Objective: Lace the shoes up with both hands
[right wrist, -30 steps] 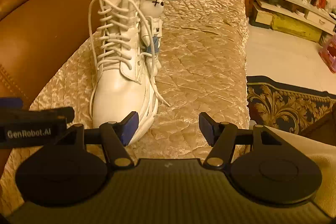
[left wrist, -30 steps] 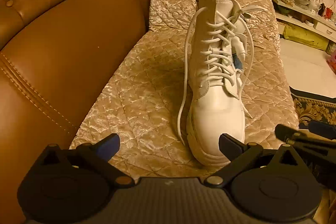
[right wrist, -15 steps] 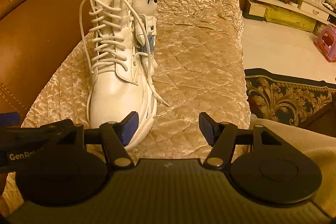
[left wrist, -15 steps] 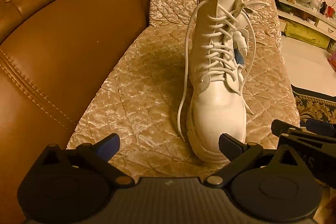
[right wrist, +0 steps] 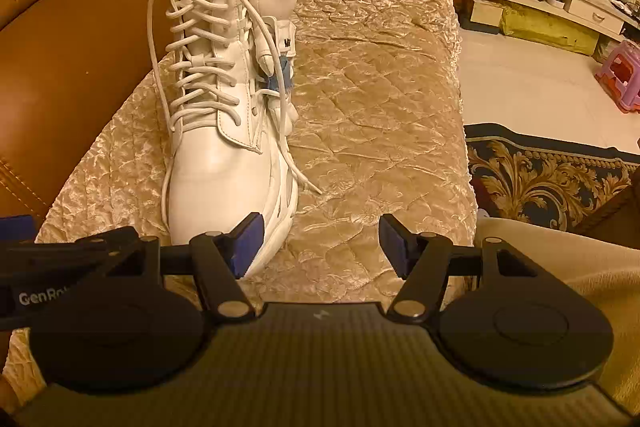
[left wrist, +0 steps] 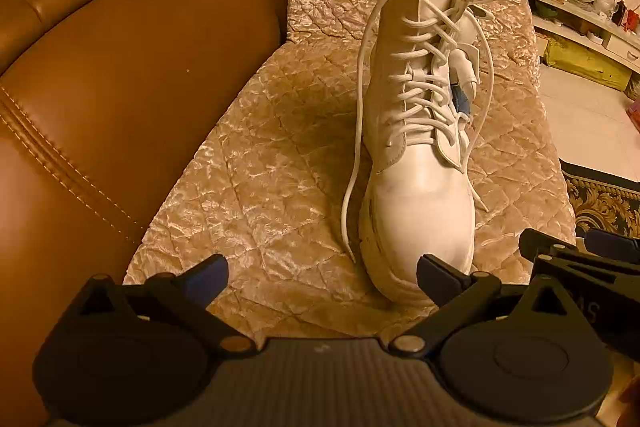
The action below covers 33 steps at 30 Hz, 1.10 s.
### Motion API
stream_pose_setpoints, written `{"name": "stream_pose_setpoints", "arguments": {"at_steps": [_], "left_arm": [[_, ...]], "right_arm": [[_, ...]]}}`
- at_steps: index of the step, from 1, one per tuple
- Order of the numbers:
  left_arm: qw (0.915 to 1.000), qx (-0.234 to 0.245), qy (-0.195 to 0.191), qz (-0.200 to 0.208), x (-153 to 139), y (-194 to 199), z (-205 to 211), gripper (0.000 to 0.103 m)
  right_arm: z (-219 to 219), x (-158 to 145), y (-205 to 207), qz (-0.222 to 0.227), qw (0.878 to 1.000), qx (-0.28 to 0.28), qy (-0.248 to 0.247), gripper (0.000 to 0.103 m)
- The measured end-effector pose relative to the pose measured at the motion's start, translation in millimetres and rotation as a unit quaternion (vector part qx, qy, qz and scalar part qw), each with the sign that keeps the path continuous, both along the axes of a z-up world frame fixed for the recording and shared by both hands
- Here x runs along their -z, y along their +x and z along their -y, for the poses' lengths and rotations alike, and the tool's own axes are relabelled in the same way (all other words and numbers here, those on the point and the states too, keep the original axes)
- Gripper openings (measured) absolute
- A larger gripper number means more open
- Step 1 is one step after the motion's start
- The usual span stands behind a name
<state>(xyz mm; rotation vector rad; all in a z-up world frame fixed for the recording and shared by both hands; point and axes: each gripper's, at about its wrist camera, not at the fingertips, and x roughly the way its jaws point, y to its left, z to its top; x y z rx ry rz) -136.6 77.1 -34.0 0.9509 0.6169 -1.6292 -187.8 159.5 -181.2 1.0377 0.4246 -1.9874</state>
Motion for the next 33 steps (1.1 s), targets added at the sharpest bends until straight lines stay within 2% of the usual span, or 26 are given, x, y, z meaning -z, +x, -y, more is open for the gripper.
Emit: {"name": "stream_pose_setpoints", "arguments": {"at_steps": [13, 33], "left_arm": [[1.0, 0.005, 0.0, 0.005, 1.3, -1.0, -1.3, 0.103], [0.9999, -0.001, -0.005, 0.009, 1.5, 0.9, 2.7, 0.103]], "right_arm": [[-0.9, -1.6, 3.1, -0.02, 1.0, 0.0, -0.006, 0.072], [2.8, -1.1, 3.7, -0.014, 1.0, 0.002, -0.013, 0.072]]}}
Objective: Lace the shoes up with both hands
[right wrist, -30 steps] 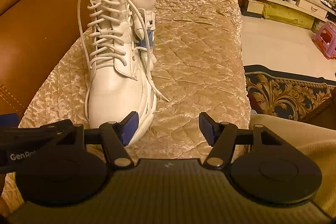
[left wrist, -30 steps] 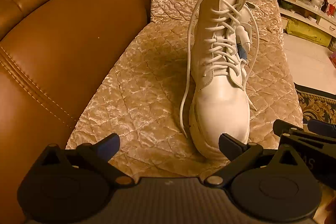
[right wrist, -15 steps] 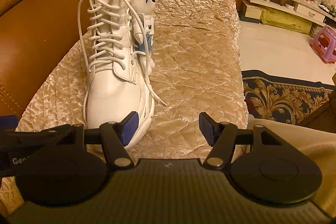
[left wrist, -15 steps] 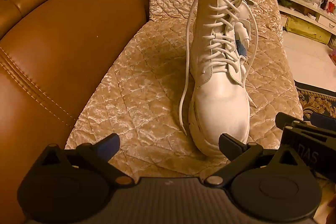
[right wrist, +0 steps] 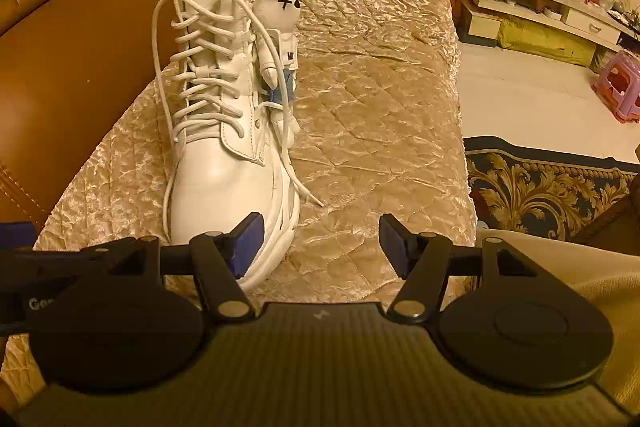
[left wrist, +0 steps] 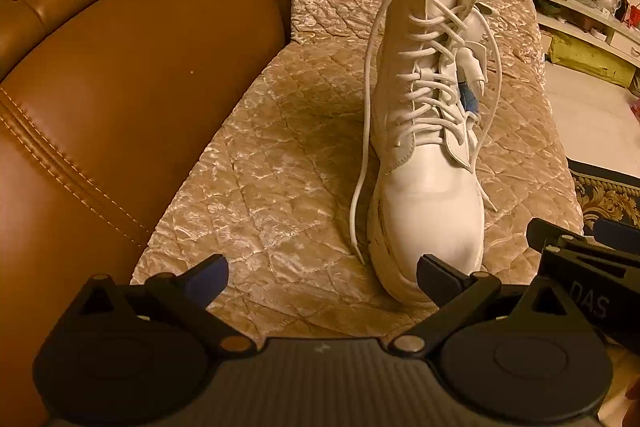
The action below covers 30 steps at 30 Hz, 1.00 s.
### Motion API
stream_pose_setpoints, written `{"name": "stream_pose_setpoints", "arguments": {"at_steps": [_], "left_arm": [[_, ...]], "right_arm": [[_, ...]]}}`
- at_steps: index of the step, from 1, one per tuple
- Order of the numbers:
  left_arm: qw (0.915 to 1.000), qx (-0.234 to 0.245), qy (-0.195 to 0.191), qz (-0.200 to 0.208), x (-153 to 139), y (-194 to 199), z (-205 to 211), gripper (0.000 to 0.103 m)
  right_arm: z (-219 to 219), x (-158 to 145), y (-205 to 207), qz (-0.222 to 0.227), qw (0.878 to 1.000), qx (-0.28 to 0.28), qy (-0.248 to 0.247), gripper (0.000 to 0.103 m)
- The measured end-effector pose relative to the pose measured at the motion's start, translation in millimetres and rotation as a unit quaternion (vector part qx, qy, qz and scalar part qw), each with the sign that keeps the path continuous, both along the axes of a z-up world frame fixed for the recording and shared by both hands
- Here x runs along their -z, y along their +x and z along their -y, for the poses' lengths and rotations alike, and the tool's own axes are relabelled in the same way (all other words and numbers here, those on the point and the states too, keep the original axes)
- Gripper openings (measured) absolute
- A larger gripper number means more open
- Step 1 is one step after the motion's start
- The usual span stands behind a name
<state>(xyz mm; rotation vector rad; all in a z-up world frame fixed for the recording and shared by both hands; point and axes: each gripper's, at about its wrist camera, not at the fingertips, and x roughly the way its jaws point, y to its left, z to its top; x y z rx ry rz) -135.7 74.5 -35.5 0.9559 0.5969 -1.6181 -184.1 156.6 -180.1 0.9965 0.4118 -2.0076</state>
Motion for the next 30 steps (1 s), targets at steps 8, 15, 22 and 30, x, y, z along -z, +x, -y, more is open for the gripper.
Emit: {"name": "stream_pose_setpoints", "arguments": {"at_steps": [8, 15, 22, 30], "left_arm": [[1.0, 0.001, -0.001, 0.001, -0.2, -1.9, 0.9, 0.103], [1.0, 0.004, -0.008, 0.005, -0.1, -2.9, 0.8, 0.103], [1.0, 0.002, -0.009, 0.002, -0.5, -2.6, 2.0, 0.103], [1.0, 0.0, -0.008, 0.001, 0.2, -1.5, 3.9, 0.103]], "right_arm": [[2.1, 0.5, -1.7, 0.001, 1.0, 0.006, 0.001, 0.072], [3.2, 1.4, -2.6, 0.004, 1.0, 0.006, 0.002, 0.072], [4.4, 1.7, -2.3, 0.005, 1.0, 0.007, 0.004, 0.072], [3.8, 1.9, -5.6, 0.009, 1.0, 0.007, 0.004, 0.072]]}}
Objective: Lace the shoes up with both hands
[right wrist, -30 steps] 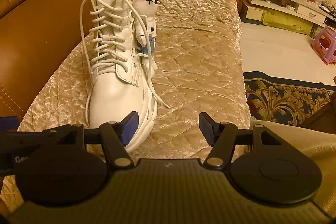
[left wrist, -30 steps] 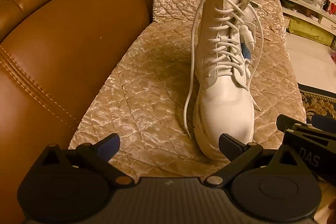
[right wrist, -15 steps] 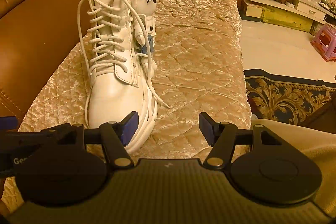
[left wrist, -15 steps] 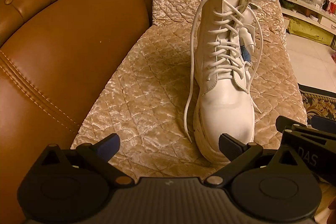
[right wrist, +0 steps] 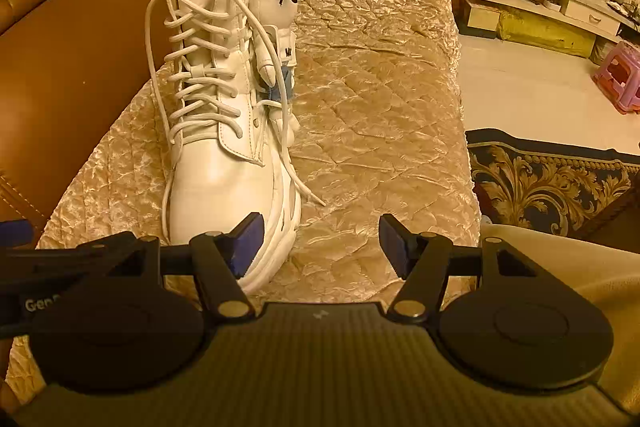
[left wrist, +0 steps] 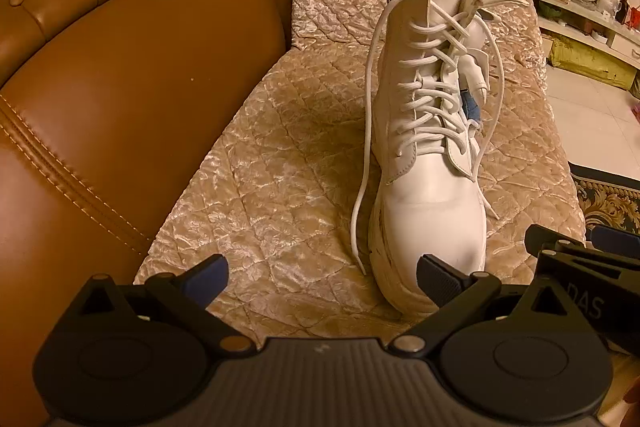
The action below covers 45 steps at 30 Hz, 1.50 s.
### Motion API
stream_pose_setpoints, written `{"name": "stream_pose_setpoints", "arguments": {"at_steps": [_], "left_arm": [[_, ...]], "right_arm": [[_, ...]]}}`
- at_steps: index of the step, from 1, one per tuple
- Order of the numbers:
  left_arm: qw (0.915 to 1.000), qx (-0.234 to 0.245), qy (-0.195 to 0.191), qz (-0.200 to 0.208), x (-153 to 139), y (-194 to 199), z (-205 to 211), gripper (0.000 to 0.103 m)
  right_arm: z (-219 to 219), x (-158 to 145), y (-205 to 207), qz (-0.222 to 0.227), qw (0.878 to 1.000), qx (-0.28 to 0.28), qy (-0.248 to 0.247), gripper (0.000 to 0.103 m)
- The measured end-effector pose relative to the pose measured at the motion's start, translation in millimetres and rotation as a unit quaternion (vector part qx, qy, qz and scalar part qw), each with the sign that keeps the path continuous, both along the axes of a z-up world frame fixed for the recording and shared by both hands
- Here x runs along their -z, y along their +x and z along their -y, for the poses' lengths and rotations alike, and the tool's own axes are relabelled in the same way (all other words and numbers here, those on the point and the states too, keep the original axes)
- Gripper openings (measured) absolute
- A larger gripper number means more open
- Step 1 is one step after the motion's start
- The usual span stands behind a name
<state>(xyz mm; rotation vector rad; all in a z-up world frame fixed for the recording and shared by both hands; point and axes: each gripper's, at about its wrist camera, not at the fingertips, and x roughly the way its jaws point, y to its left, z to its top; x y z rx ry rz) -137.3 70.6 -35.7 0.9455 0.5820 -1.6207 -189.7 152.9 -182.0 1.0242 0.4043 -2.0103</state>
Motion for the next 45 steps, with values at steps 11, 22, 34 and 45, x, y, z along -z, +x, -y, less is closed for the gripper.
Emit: {"name": "stream_pose_setpoints", "arguments": {"at_steps": [11, 22, 34, 45], "left_arm": [[1.0, -0.003, 0.002, -0.004, 1, 2, 2, 0.103], [0.9999, -0.011, 0.007, -0.01, 6, 7, 3, 0.103], [0.9993, -0.037, 0.007, -0.005, 13, 25, 10, 0.103], [0.9993, -0.029, -0.002, -0.024, 8, 33, 17, 0.103]], "right_arm": [[3, 1, 1, 0.006, 1.0, -0.001, 0.0, 0.072], [7, 4, 3, 0.008, 1.0, -0.01, 0.0, 0.072], [24, 8, 20, -0.014, 1.0, -0.018, 0.008, 0.072], [30, 0, 26, -0.012, 1.0, -0.005, 0.011, 0.072]]}}
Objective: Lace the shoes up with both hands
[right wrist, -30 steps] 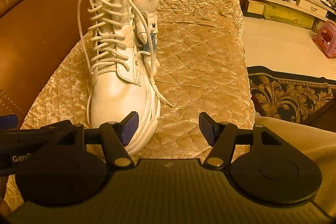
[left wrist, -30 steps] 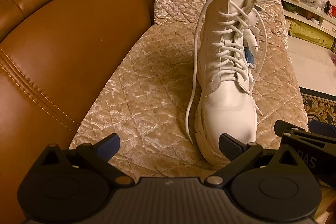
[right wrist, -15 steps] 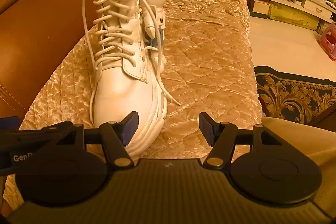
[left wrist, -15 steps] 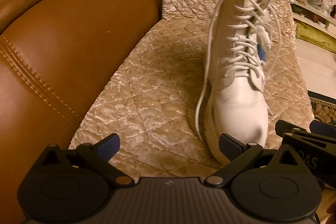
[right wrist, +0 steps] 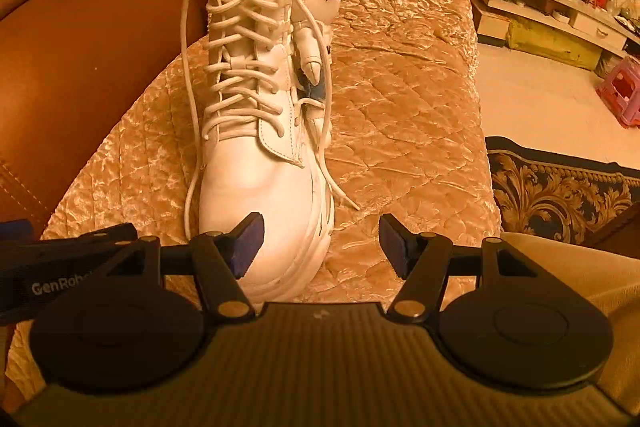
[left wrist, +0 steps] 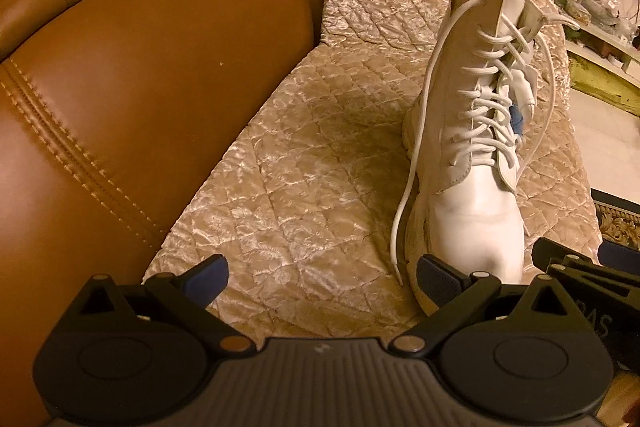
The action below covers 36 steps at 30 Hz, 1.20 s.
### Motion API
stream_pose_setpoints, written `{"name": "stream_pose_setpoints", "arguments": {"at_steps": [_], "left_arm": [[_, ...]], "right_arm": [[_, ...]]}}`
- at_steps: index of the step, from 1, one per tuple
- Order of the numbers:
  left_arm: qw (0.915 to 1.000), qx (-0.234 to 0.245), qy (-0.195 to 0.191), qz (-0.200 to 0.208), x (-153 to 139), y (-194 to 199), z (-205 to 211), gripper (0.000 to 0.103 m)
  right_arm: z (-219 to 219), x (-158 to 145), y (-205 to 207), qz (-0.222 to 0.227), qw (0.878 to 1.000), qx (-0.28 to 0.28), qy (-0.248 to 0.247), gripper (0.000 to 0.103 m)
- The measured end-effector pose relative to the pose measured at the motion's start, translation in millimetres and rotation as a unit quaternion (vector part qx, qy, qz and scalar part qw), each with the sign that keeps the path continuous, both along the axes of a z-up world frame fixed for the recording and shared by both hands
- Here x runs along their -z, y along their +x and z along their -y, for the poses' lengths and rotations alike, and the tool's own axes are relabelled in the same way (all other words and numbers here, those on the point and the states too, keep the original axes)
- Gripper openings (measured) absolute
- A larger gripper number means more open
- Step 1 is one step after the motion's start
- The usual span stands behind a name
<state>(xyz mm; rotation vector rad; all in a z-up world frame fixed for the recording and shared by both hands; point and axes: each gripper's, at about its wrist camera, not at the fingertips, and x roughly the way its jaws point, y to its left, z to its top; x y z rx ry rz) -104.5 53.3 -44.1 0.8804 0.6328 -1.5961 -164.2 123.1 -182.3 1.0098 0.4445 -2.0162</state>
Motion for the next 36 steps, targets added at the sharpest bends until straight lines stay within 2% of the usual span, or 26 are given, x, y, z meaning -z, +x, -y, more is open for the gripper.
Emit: {"name": "stream_pose_setpoints", "arguments": {"at_steps": [9, 13, 23, 36], "left_arm": [[0.9996, 0.022, -0.009, -0.012, -15, 0, 8, 0.103], [0.9989, 0.037, -0.012, -0.025, -19, 5, 12, 0.103], [0.9991, 0.032, -0.013, -0.023, -18, 16, 17, 0.103], [0.9991, 0.03, -0.012, -0.027, -18, 23, 18, 0.103]], "right_arm": [[-2, -11, -7, 0.05, 0.997, 0.061, -0.002, 0.072], [0, -18, -4, 0.046, 0.996, 0.072, -0.006, 0.072], [9, -23, 10, 0.023, 0.998, 0.05, 0.002, 0.072], [15, -25, 17, 0.019, 0.999, 0.043, 0.008, 0.072]]}}
